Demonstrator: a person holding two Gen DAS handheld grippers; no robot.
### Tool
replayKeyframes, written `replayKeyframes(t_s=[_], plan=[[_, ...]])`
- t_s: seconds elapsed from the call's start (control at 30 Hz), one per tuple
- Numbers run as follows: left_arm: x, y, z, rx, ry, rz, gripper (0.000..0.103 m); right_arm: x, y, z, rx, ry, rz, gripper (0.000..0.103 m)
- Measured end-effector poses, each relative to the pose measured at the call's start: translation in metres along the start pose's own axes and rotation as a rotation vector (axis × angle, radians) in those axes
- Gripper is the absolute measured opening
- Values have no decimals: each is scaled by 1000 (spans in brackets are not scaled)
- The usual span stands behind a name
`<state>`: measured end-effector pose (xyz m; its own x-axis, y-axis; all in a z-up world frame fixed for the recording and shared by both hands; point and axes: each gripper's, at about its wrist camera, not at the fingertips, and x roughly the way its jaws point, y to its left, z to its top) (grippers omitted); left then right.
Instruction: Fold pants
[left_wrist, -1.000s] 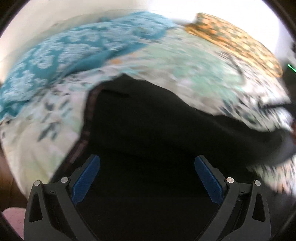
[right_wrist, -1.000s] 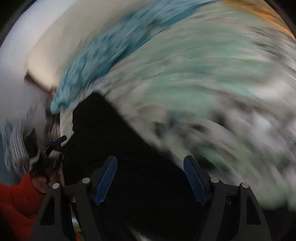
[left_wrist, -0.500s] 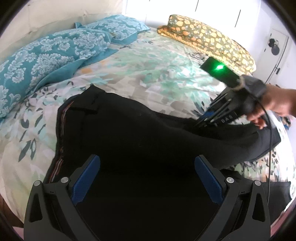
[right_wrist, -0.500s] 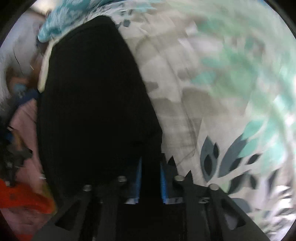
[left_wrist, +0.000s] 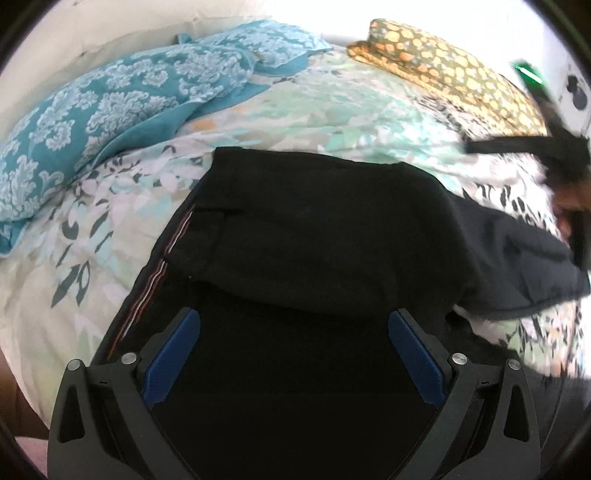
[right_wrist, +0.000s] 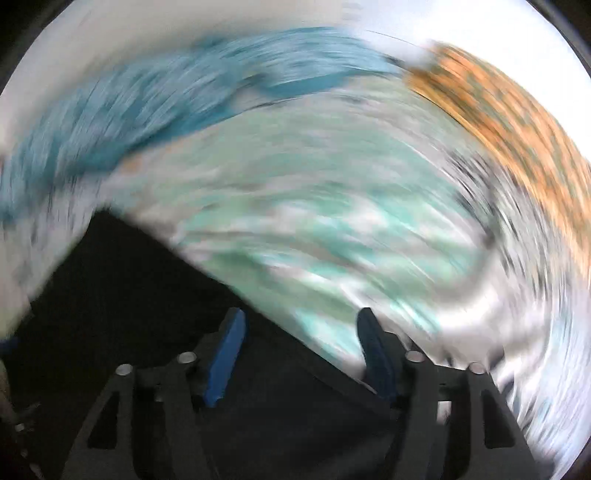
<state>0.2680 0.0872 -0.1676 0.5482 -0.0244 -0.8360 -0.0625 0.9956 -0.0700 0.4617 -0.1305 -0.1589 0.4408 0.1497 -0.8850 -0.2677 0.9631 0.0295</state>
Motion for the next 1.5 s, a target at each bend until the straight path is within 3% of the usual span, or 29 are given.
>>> replayKeyframes(t_s=[0.1,0.17,0.3,0.37,0.43,0.47,0.53,0.6,0.63,0.73,0.83,0.87,0.97,1.0,1.03,1.07,1.1,1.23,1.3,1.37,1.5], plan=[[3,-1,11,-8,-13,39,102,-28,-106,-51,269,44,85,70],[4,-7,26,9,-39,50,102,-42,-161,-92,380,72,65,70],[31,-36,66,142,-97,138,102,-87,-272,-187,575,75,-131,70],[69,-44,77,207,-40,232,102,-125,-329,-231,692,23,-268,70],[103,-36,78,197,60,288,103,-152,-378,-267,850,-17,-332,70],[116,-27,73,160,101,256,103,-162,-405,-287,946,-26,-339,71],[115,-15,69,109,57,203,103,-161,-443,-314,1074,-6,-285,71],[114,-15,67,138,48,210,103,-152,-455,-317,1106,-26,-195,70],[114,-16,67,142,50,213,103,-143,-456,-311,1091,-27,-161,70],[113,-15,66,147,46,217,103,-128,-445,-277,910,75,-274,10],[112,-15,65,151,39,217,103,-120,-419,-234,504,174,-576,10],[114,-16,64,156,30,220,103,-113,-417,-230,431,205,-626,11],[119,-22,65,162,8,234,103,-94,-421,-232,460,256,-634,13],[119,-22,64,163,4,236,103,-97,-422,-237,484,249,-655,22],[118,-22,64,164,3,237,103,-102,-420,-237,514,236,-675,39],[118,-22,64,162,3,235,103,-110,-418,-238,556,210,-673,64],[117,-21,65,158,5,229,103,-122,-414,-239,600,168,-654,73],[92,-20,64,137,47,240,102,-183,-362,-247,650,-7,-545,76],[58,-26,49,145,9,194,102,-209,-321,-260,641,-51,-484,80],[18,-43,20,208,-18,123,102,-239,-268,-292,650,-89,-442,100],[-25,-90,-49,353,25,-15,102,-259,-195,-382,715,-44,-467,103]])
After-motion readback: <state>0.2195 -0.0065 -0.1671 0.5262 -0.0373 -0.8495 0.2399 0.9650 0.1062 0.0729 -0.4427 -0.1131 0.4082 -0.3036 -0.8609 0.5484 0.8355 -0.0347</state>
